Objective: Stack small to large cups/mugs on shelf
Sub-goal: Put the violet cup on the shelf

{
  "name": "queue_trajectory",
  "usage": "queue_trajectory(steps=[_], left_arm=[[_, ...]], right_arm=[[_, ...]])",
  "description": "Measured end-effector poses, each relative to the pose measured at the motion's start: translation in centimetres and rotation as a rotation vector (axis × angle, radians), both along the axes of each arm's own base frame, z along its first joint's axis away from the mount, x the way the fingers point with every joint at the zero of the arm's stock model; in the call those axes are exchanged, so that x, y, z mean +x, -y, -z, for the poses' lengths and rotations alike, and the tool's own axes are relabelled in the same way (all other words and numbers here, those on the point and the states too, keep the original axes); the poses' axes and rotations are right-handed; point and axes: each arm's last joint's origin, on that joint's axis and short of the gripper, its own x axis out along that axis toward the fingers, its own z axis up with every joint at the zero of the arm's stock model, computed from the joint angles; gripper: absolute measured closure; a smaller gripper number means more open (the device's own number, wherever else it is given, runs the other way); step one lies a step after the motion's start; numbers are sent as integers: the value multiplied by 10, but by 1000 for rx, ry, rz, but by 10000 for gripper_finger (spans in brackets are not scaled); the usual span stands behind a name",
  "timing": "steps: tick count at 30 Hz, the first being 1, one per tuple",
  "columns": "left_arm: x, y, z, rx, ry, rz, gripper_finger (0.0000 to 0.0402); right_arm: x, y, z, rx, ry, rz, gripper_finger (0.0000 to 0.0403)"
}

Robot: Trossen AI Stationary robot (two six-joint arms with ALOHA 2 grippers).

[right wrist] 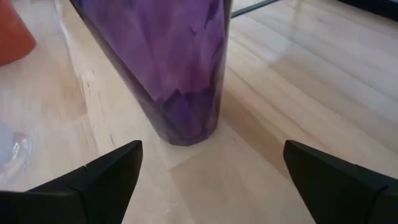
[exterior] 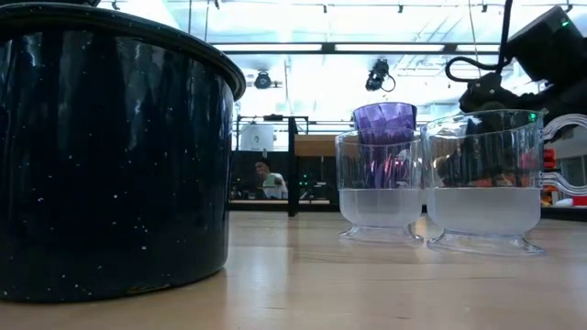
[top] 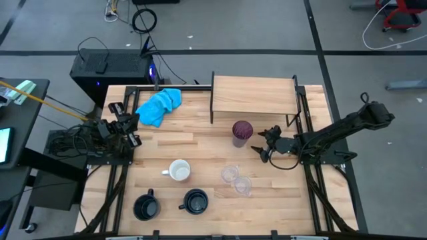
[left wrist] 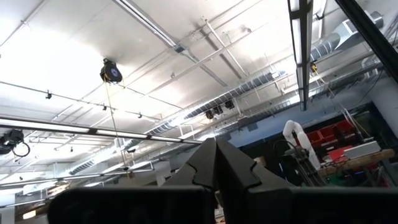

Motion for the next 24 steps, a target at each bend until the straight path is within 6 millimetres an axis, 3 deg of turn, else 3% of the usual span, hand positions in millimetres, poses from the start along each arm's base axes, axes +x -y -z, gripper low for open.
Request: queue_trajectory(steps=[14, 24], left_arm=[[0, 0, 0, -9, -1, -9, 386], [0, 0, 0, -9, 0, -8, 382]], right_arm=[[18, -7, 13, -38, 44, -33, 6], [26, -1, 21, -67, 53, -18, 4]])
